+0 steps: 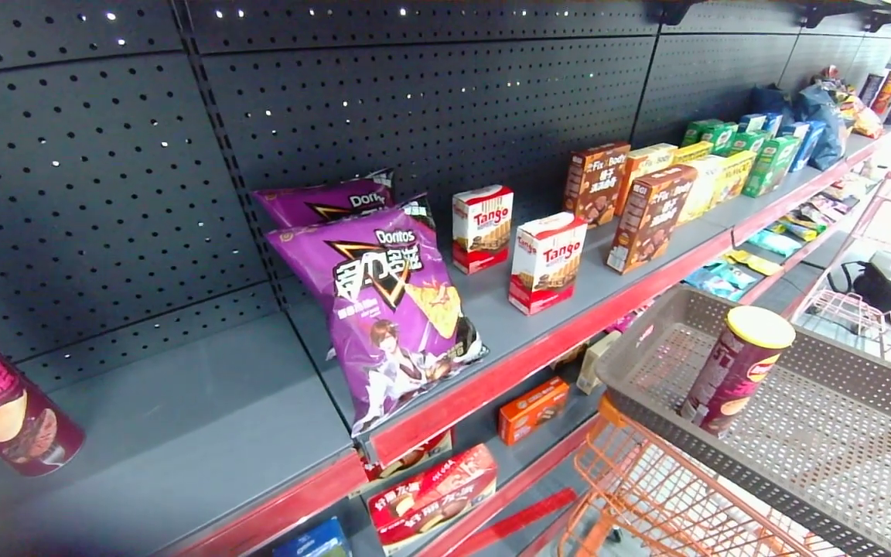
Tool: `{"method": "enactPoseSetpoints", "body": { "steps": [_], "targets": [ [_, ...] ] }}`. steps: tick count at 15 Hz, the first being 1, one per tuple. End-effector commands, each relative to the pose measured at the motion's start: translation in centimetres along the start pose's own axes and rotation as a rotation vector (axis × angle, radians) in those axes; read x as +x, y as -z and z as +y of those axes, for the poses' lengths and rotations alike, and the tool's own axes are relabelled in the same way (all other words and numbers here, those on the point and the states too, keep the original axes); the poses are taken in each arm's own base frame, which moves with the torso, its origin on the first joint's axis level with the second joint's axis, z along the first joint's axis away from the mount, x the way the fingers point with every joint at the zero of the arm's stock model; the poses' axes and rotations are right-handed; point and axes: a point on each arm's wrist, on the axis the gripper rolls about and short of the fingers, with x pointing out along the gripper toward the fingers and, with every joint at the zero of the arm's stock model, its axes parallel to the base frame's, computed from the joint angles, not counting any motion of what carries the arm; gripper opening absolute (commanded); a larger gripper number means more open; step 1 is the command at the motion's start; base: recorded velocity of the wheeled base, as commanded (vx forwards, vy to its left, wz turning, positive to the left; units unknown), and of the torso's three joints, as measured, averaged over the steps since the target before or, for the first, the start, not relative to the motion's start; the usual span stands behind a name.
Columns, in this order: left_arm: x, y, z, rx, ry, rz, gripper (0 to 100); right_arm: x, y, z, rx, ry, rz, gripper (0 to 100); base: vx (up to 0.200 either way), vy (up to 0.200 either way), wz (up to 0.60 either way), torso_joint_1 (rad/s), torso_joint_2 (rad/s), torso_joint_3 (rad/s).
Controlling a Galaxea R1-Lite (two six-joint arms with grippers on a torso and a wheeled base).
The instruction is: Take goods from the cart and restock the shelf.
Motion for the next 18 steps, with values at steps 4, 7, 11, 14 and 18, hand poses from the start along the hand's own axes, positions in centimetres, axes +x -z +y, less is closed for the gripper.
{"method": "enactPoseSetpoints", "body": {
  "steps": [4, 7, 11, 14, 18],
  "targets": [
    [0.0, 0.0, 0.0, -0.008, -0.006, 0.001, 100, 0.1, 0.2, 0.1, -0.004, -0.002, 0.012, 100, 0.000, 0.000, 0.00, 0.000, 0.00, 0.000],
    [0.0, 0.0, 0.0, -0.008, -0.006, 0.001, 100, 0.5, 0.1, 0.1, 0.001, -0.009, -0.004, 100, 0.000, 0.000, 0.00, 0.000, 0.00, 0.000],
    [0.0, 0.0, 0.0, -0.008, -0.006, 0.001, 100, 4.3, -1.9, 0.9, -0.008, -0.049, 0.047, 100, 0.000, 0.000, 0.00, 0.000, 0.00, 0.000],
    [0.0, 0.0, 0.0, -0.008, -0.006, 0.001, 100, 13.2, -7.5, 3.4, 0.139, -0.129, 0.003, 100, 0.000, 0.000, 0.00, 0.000, 0.00, 0.000],
    [0.0, 0.0, 0.0, -0.008, -0.006, 0.001, 100, 20.6, -2.3, 11.2, 0.248, -0.292, 0.095, 100, 0.000, 0.000, 0.00, 0.000, 0.00, 0.000]
  ]
}}
